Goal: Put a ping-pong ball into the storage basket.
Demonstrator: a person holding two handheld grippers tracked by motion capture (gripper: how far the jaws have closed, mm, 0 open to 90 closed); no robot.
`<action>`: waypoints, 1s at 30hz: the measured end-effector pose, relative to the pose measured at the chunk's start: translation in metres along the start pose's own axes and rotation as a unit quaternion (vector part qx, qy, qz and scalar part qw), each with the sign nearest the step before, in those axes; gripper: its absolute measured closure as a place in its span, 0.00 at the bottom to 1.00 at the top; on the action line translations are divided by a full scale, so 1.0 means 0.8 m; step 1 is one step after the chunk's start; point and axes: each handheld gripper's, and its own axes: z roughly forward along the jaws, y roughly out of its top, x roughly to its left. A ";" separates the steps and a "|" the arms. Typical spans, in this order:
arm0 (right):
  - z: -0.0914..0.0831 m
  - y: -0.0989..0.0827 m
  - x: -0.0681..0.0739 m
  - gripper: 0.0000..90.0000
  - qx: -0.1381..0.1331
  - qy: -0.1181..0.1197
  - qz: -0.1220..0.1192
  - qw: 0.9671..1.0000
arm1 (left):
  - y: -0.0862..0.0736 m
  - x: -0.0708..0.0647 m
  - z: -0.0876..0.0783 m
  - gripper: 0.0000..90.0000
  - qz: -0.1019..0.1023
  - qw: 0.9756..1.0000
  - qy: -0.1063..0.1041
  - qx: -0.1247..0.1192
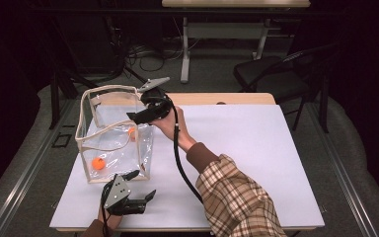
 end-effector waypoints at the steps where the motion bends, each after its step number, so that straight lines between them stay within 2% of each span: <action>1: -0.005 -0.002 -0.002 0.18 -0.003 0.002 0.001 1.000 | 0.000 0.000 0.000 0.18 0.000 1.000 0.000 0.000; 15: -0.037 -0.024 -0.010 0.13 0.000 0.009 -0.004 1.000 | 0.000 0.000 0.001 0.18 0.000 1.000 0.001 0.001; 30: -0.067 -0.054 -0.024 0.09 0.011 0.001 -0.001 1.000 | 0.001 -0.001 0.002 0.18 0.000 1.000 0.002 0.003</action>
